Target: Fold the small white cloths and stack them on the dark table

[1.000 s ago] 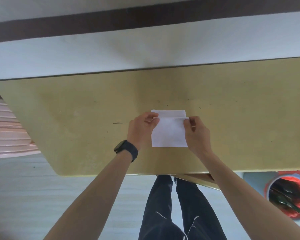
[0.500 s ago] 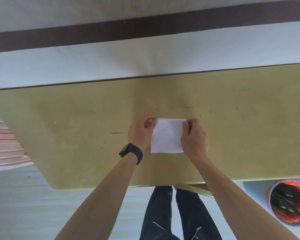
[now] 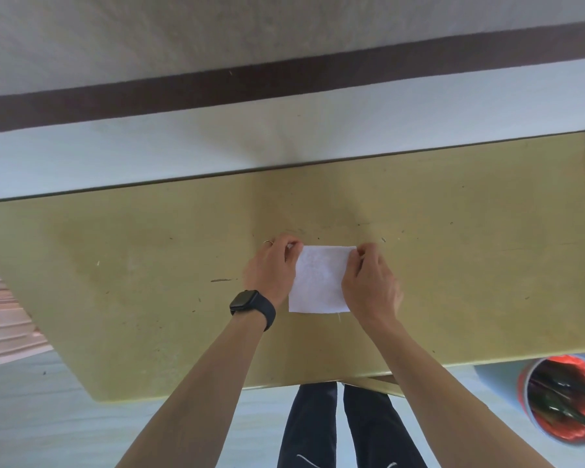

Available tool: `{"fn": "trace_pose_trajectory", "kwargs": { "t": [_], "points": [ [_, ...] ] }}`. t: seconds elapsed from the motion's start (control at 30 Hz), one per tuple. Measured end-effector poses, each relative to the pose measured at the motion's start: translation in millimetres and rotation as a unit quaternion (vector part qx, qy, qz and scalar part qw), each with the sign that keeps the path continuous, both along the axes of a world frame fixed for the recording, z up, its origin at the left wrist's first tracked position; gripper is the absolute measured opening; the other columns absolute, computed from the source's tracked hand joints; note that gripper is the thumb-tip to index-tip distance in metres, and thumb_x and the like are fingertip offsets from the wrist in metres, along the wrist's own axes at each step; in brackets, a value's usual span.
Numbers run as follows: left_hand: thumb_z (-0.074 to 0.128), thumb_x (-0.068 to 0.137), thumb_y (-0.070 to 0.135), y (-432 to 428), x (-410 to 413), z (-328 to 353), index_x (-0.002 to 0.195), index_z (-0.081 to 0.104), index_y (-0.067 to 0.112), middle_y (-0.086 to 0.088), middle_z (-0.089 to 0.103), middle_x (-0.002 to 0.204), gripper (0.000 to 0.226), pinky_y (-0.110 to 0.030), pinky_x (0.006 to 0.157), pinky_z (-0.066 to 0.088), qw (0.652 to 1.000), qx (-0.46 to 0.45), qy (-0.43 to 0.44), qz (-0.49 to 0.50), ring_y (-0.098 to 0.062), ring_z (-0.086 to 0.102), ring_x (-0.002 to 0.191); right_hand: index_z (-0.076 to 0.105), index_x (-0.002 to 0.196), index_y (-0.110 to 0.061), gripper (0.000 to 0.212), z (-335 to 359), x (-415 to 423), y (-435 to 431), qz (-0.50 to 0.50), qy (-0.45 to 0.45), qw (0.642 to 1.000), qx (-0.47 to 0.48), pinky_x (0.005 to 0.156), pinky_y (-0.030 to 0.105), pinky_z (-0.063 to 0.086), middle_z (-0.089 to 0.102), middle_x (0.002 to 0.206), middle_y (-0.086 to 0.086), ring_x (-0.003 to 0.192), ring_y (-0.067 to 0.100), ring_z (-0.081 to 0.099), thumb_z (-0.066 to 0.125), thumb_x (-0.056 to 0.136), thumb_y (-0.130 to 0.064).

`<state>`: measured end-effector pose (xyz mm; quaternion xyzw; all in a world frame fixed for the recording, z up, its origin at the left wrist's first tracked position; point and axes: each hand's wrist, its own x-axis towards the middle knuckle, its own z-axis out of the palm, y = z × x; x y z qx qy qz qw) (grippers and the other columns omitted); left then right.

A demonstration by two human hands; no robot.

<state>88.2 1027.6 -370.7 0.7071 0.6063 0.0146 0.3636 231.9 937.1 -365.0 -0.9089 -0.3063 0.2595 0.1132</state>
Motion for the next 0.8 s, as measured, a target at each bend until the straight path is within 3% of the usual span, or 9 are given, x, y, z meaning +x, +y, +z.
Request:
{"fn": "trace_pose_trajectory", "kwargs": {
  "t": [0.1, 0.33, 0.43, 0.5, 0.57, 0.67, 0.8],
  "points": [
    [0.039, 0.103, 0.042, 0.3, 0.7, -0.4, 0.107, 0.058, 0.035, 0.008, 0.058, 0.102, 0.021, -0.034, 0.069, 0.053, 0.999, 0.016, 0.024, -0.022, -0.019, 0.061, 0.077, 0.047, 0.111, -0.025, 0.026, 0.2, -2.3, 0.3, -0.007, -0.015, 1.0, -0.012, 0.064, 0.035, 0.04, 0.057, 0.113, -0.005, 0.07, 0.029, 0.053, 0.027, 0.103, -0.04],
    [0.036, 0.103, 0.04, 1.5, 1.0, 3.0, 0.108, 0.058, 0.027, 0.003, 0.054, 0.104, 0.025, -0.032, 0.061, 0.051, 0.995, 0.058, 0.05, -0.063, -0.021, 0.059, 0.074, 0.049, 0.105, -0.027, 0.022, -1.7, -4.0, 1.7, -0.039, -0.032, 0.999, 0.016, 0.065, 0.033, 0.036, 0.055, 0.104, -0.008, 0.082, 0.021, 0.05, 0.032, 0.101, -0.041],
    [0.034, 0.1, 0.041, -5.9, -7.8, 0.5, 0.107, 0.062, 0.027, 0.0, 0.06, 0.093, 0.032, -0.032, 0.058, 0.045, 0.966, 0.187, 0.114, -0.134, -0.024, 0.058, 0.076, 0.053, 0.111, -0.023, 0.022, -0.7, -3.5, -8.4, -0.032, -0.043, 0.993, 0.104, 0.069, 0.035, 0.042, 0.056, 0.105, -0.006, 0.092, 0.019, 0.05, 0.037, 0.102, -0.034],
    [0.041, 0.096, 0.039, -20.3, -16.5, -6.6, 0.11, 0.065, 0.027, -0.003, 0.062, 0.106, 0.031, -0.036, 0.069, 0.046, 0.932, 0.29, 0.106, -0.189, -0.025, 0.058, 0.085, 0.059, 0.114, -0.019, 0.028, -1.8, -8.5, -21.2, 0.035, -0.071, 0.984, 0.16, 0.075, 0.036, 0.046, 0.059, 0.111, -0.004, 0.099, 0.021, 0.052, 0.037, 0.1, -0.031],
    [0.046, 0.094, 0.039, -33.6, -21.2, -15.5, 0.117, 0.064, 0.025, -0.004, 0.059, 0.126, 0.033, -0.041, 0.086, 0.044, 0.916, 0.322, 0.07, -0.228, -0.026, 0.057, 0.108, 0.062, 0.119, -0.016, 0.037, -8.8, -16.6, -33.8, 0.122, -0.107, 0.971, 0.174, 0.085, 0.037, 0.046, 0.061, 0.124, -0.001, 0.111, 0.024, 0.054, 0.036, 0.098, -0.03],
    [0.042, 0.095, 0.043, -43.7, -22.8, -29.4, 0.136, 0.058, 0.021, -0.003, 0.047, 0.149, 0.049, -0.046, 0.108, 0.036, 0.922, 0.286, 0.067, -0.252, -0.023, 0.039, 0.137, 0.054, 0.139, -0.009, 0.047, -23.6, -24.8, -39.4, 0.207, -0.123, 0.958, 0.155, 0.105, 0.04, 0.037, 0.049, 0.148, 0.004, 0.14, 0.02, 0.039, 0.033, 0.1, -0.028],
    [0.036, 0.098, 0.048, -34.1, -20.6, -37.0, 0.151, 0.037, 0.025, 0.001, 0.027, 0.161, 0.058, -0.05, 0.115, 0.022, 0.934, 0.222, 0.08, -0.267, -0.022, 0.026, 0.146, 0.023, 0.155, -0.008, 0.06, -37.6, -21.3, -36.7, 0.244, -0.101, 0.962, 0.074, 0.118, 0.046, 0.016, 0.016, 0.164, 0.003, 0.152, 0.015, 0.012, 0.02, 0.103, -0.037]
  ]
}}
